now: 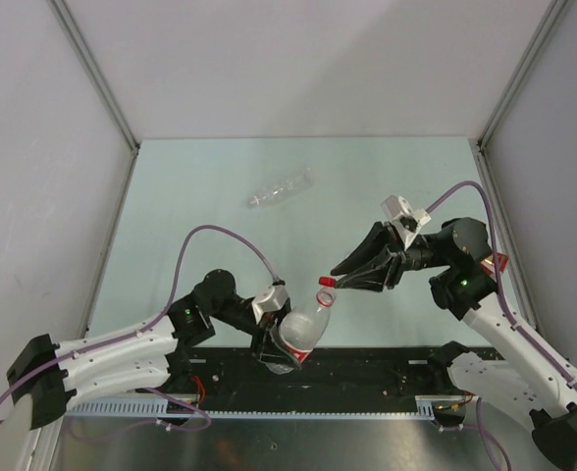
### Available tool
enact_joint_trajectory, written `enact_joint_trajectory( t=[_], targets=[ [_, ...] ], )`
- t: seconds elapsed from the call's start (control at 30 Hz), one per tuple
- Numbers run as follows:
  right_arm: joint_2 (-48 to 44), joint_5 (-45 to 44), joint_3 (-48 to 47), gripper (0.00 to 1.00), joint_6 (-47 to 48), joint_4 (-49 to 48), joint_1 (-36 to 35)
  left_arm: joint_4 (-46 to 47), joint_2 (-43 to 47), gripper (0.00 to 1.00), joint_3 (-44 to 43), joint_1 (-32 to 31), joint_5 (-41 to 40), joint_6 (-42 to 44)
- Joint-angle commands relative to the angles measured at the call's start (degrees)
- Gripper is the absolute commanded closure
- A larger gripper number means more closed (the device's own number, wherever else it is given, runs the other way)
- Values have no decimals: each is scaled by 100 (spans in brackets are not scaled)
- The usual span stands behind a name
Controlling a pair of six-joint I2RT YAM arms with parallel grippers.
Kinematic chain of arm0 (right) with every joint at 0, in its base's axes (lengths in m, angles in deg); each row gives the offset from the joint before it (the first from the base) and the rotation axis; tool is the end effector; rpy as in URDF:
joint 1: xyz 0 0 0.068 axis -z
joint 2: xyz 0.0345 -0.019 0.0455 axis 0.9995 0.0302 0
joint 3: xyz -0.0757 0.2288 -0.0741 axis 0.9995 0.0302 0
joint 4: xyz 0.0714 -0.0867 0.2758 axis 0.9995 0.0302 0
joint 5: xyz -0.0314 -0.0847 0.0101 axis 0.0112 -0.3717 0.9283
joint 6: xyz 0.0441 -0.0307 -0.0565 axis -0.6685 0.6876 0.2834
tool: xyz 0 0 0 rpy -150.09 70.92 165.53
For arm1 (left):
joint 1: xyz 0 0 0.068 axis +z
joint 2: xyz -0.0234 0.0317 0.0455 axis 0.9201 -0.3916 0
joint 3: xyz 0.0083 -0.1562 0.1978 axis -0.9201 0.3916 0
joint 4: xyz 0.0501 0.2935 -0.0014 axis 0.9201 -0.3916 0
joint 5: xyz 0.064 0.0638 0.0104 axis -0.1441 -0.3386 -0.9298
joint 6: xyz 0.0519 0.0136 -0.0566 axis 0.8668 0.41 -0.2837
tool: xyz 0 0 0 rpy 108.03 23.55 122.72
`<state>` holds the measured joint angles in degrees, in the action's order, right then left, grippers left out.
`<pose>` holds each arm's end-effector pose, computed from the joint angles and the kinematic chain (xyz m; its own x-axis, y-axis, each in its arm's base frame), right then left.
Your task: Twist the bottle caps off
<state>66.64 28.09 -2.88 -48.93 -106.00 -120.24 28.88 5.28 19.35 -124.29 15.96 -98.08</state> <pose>0.1702 0.1792 0.3727 -0.1199 0.1056 -0.9872 -0.9724 -0.2132 0.0953 0.0906 -0.2431 0.2125 -0.3526 0.2164 -0.9104 0.8502 -0.3323 -0.4083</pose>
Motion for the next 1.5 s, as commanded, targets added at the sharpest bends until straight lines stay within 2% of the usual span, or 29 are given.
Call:
enact_joint_trajectory(
  t=[0.0, 0.2, 0.4, 0.83, 1.13, 1.3, 1.47],
  targets=[
    [-114, 6, -55, 100, -154, -358, 125, 829, 108, 100, -367, -36, 633, 132],
    [-148, 36, -55, 100, -203, -593, 138, 861, 276, 100, -344, -32, 750, 38],
    [-52, -57, -55, 100, -149, -501, 132, 868, 471, 100, -180, -31, 473, 18],
    [-74, -512, -58, 99, 116, 60, 159, 871, 705, 100, -38, -13, 9, 164],
    [-223, -825, -54, 75, 576, 761, 231, 871, 313, 100, -90, 304, -336, 192],
    [-215, -1016, -52, 50, 745, 1088, 248, 871, 22, 100, 9, 821, -613, 11],
    [-104, -1174, -50, 19, 813, 1228, 246, 883, -79, 100, 174, 1181, -1004, -133]
  ],
)
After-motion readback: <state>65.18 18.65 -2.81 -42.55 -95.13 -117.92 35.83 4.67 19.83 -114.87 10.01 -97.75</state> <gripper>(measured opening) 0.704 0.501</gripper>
